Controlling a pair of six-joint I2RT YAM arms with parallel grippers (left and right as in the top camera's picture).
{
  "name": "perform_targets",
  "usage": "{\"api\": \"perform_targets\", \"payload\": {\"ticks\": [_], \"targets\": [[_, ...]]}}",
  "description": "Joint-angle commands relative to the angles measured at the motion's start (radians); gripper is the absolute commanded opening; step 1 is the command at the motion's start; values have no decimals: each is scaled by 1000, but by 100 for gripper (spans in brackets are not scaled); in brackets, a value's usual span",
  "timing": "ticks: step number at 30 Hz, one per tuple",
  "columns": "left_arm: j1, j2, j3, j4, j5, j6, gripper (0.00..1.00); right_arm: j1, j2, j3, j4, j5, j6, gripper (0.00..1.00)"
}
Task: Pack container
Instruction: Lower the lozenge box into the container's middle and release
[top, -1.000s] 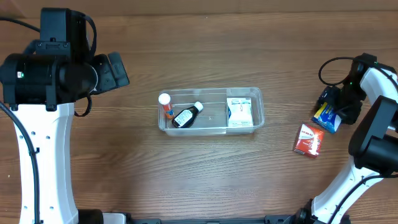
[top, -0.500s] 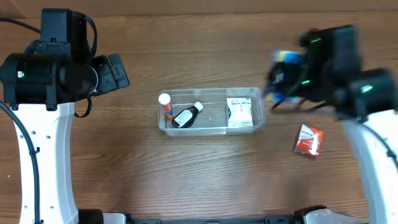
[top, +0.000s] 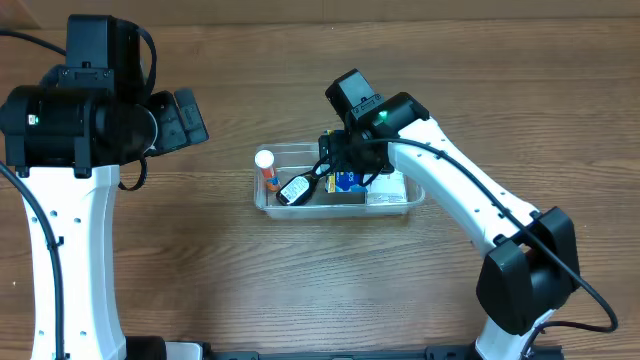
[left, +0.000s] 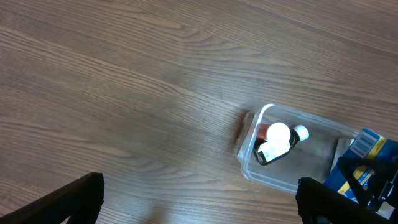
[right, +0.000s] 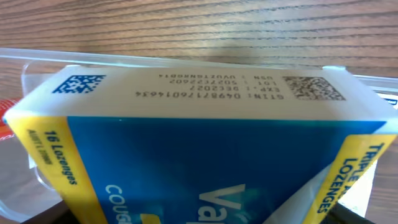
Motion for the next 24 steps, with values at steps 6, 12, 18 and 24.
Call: {"api": "perform_targets", "payload": {"ticks": [6,12,18,24], "targets": [[4,6,-3,-2,2,23,100,1,70,5,-11,7,20,90],[4,6,-3,-5,1,23,100,-6,5,26,-72,121,70,100],[4,6,-3,-5,1,27,100,-214,-402,88,-266,324,236,100],[4,6,-3,-6,1,27,100,-636,-454,3,-421,302,184,100]]}}
